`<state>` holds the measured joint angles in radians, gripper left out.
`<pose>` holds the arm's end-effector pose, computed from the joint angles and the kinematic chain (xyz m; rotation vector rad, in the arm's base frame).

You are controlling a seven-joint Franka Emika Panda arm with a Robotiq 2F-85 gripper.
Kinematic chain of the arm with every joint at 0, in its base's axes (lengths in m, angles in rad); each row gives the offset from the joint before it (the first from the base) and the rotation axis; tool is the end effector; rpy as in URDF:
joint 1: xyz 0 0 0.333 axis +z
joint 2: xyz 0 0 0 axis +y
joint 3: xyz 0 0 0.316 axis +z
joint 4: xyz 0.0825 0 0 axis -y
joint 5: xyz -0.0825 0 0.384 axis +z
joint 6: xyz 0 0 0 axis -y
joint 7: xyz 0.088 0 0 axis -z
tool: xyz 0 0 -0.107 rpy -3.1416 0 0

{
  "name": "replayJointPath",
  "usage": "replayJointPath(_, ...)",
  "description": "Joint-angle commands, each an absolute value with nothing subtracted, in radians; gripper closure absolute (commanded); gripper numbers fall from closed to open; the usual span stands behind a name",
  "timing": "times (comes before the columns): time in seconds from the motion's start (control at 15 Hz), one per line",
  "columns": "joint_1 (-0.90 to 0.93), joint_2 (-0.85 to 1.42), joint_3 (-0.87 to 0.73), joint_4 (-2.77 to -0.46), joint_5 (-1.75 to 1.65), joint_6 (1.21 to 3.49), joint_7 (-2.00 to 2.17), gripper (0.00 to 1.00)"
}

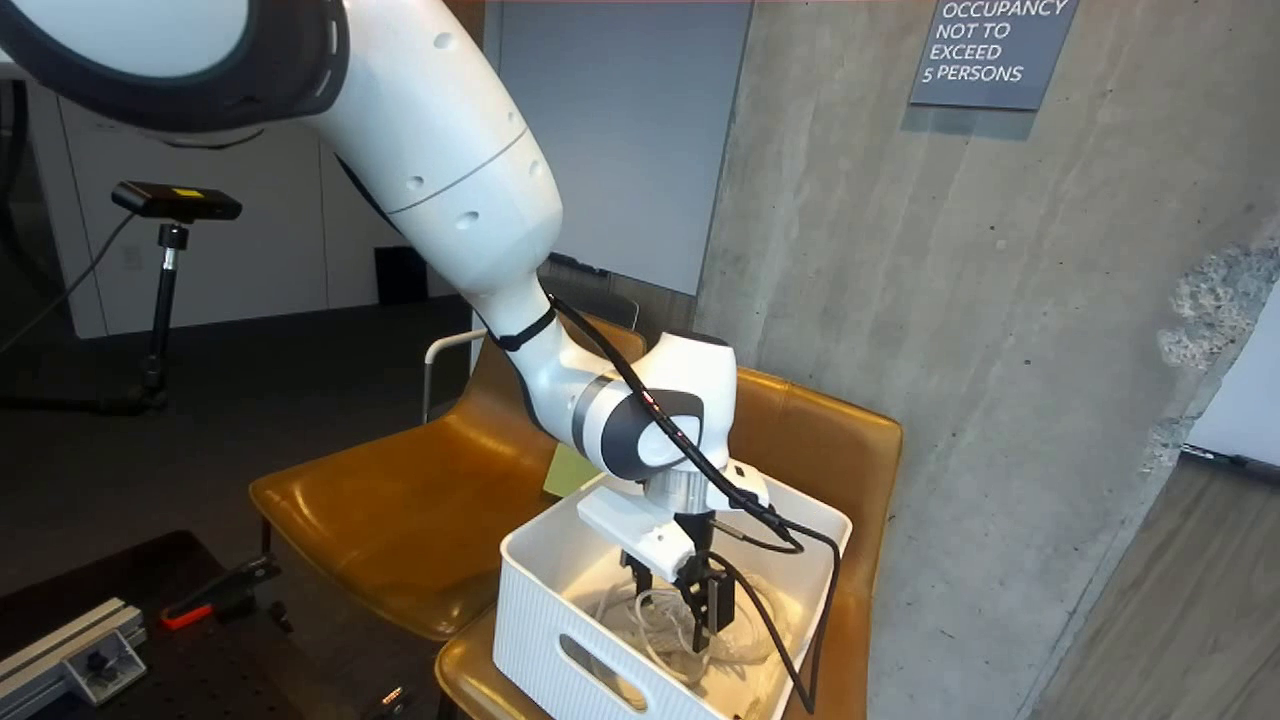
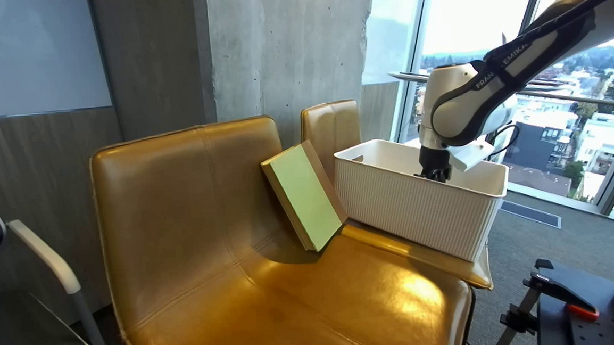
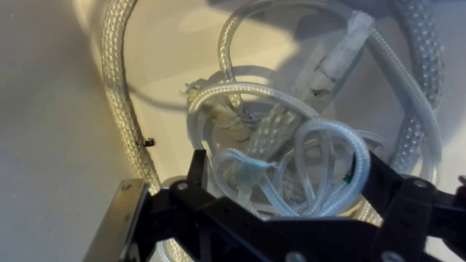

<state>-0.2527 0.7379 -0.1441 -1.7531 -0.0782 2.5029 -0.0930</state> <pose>0.6138 -0.2488 0.1540 2.9826 -0.3043 -0.0279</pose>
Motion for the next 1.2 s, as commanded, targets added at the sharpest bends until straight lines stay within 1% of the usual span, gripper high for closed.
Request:
replayJointPath(0.0,-0.27,0.837,-0.119,-1.657,-0.053,2.515,-0.119,0.0)
replayJointPath(0.27,-0.264,0.903,-0.106,-1.587,-0.057,2.495,-0.121,0.0)
replayJointPath(0.33,-0.262,0.912,-0.105,-1.576,-0.059,2.491,-0.121,0.25)
replayJointPath(0.4,-0.261,0.919,-0.105,-1.567,-0.061,2.488,-0.123,0.26)
replayJointPath(1.0,-0.265,0.896,-0.129,-1.578,-0.072,2.488,-0.122,0.94)
replayJointPath(1.07,-0.266,0.894,-0.135,-1.582,-0.074,2.488,-0.121,0.99)
replayJointPath(1.13,-0.266,0.885,-0.139,-1.593,-0.076,2.491,-0.121,1.0)
